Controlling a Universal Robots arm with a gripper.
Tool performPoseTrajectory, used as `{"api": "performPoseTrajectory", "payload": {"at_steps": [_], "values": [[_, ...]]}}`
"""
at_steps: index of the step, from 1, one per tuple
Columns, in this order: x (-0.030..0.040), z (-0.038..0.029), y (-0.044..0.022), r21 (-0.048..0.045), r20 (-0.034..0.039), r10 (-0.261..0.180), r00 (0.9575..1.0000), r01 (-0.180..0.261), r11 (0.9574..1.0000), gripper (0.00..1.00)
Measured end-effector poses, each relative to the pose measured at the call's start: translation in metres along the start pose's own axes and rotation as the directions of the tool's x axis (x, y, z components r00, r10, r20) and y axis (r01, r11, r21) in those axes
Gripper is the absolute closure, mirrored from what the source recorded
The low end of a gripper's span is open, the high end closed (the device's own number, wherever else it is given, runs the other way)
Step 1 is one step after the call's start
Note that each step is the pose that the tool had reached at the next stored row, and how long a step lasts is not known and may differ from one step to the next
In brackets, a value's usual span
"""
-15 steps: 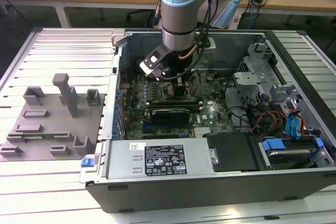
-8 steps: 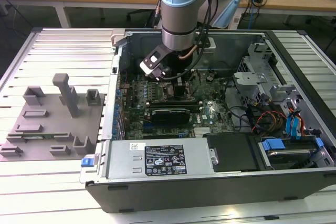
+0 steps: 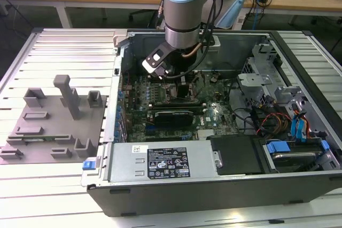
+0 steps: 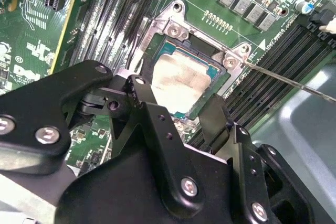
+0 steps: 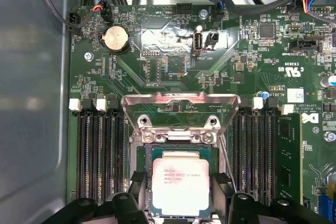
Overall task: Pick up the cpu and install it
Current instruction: 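Place the cpu into insertion slot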
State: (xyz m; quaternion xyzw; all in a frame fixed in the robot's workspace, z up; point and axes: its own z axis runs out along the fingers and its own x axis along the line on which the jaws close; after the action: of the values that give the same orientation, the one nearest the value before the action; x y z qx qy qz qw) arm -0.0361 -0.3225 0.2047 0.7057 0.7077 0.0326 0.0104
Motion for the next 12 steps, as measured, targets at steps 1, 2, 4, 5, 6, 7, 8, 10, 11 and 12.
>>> {"api": "performPoseTrajectory", "payload": {"at_steps": [1, 2, 4, 5, 6, 7, 8, 10, 11, 12], "values": [[0.0000, 0.0000, 0.0000, 0.0000, 0.0000, 0.000, 1.0000, 0.000, 1.0000, 0.38], [0.0000, 0.0000, 0.0000, 0.0001, 0.0003, 0.000, 1.0000, 0.000, 1.0000, 0.38], [0.0000, 0.0000, 0.0000, 0.0003, 0.0004, 0.000, 1.0000, 0.000, 1.0000, 0.38], [0.0001, 0.0000, 0.0000, 0.0002, 0.0004, 0.000, 1.0000, 0.000, 1.0000, 0.38], [0.0001, 0.0000, 0.0000, 0.0002, 0.0003, 0.000, 1.0000, 0.000, 1.0000, 0.38], [0.0001, 0.0000, 0.0000, 0.0002, 0.0003, 0.000, 1.0000, 0.000, 1.0000, 0.38], [0.0001, 0.0000, 0.0000, 0.0002, 0.0004, 0.000, 1.0000, 0.000, 1.0000, 0.38], [0.0002, 0.0000, 0.0000, 0.0002, 0.0003, 0.000, 1.0000, 0.000, 1.0000, 0.40], [0.0002, 0.0000, 0.0000, 0.0002, 0.0003, 0.000, 1.0000, 0.000, 1.0000, 0.47], [0.0002, 0.0000, 0.0000, 0.0002, 0.0003, 0.000, 1.0000, 0.000, 1.0000, 0.47]]}}
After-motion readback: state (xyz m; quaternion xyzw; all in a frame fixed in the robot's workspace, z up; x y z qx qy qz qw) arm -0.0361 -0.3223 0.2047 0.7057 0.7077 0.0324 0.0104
